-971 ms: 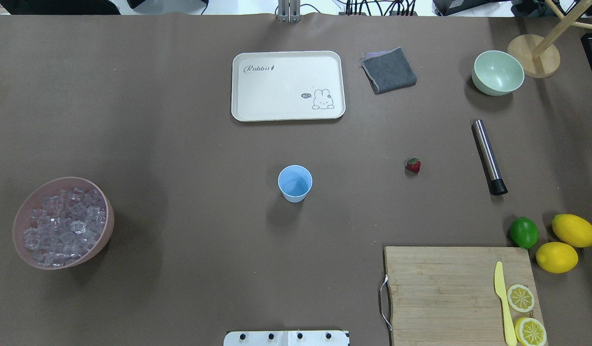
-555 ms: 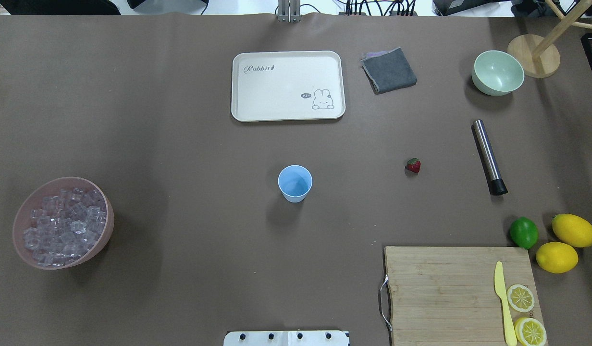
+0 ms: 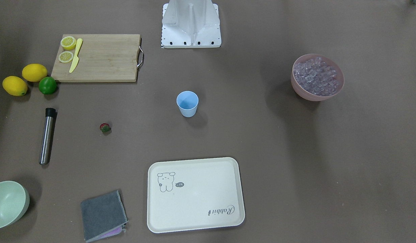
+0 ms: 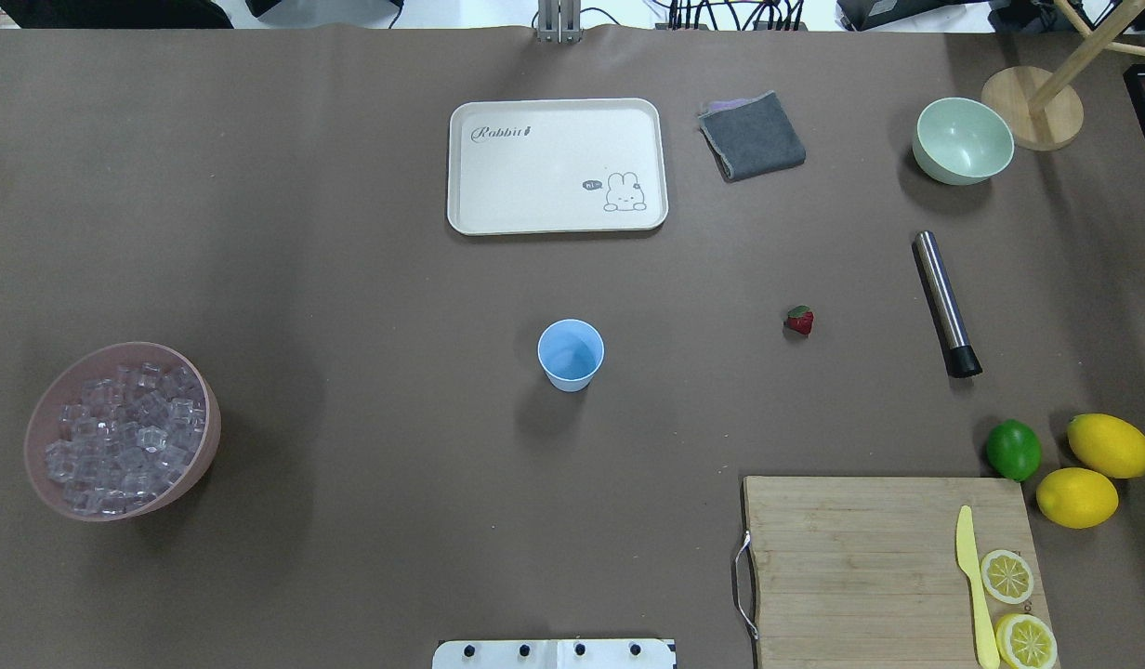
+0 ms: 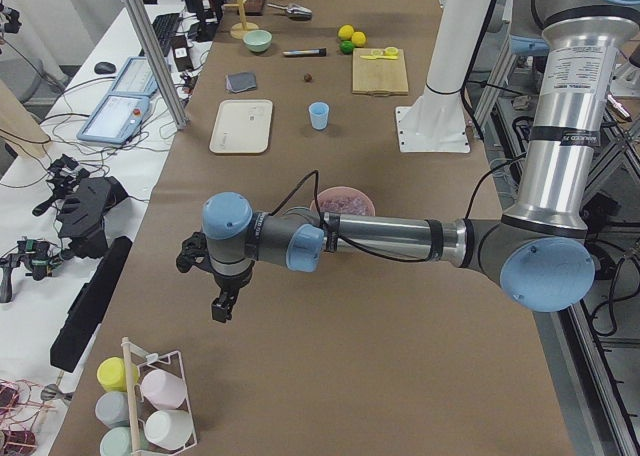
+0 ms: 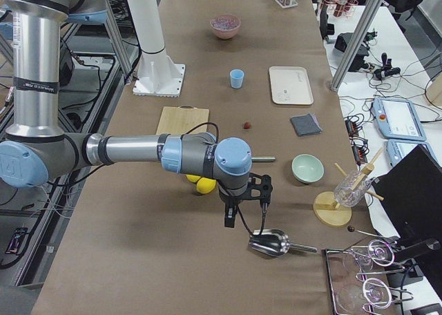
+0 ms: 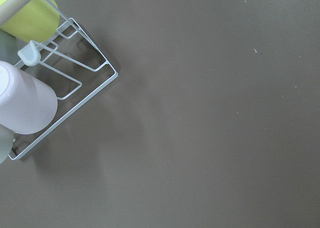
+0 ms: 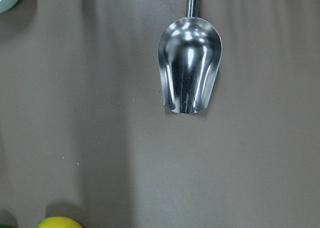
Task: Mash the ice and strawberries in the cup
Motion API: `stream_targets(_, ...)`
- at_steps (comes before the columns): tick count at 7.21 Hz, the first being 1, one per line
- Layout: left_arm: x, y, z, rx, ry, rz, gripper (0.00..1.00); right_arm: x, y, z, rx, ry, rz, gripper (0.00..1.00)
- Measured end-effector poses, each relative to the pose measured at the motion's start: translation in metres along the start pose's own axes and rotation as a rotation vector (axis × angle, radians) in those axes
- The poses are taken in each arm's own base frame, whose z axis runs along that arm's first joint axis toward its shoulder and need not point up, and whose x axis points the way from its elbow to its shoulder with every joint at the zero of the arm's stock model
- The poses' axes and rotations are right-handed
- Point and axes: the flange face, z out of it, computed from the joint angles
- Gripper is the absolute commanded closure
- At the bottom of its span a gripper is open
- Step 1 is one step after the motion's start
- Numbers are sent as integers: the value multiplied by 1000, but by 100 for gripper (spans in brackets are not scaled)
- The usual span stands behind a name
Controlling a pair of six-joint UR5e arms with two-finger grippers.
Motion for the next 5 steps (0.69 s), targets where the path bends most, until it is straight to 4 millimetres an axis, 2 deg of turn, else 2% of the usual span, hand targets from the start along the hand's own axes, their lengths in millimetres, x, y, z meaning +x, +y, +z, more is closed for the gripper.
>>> stream_targets(5,-6,15,5,-7,8,-10,2,-1,0,0,0,-3,-2,0)
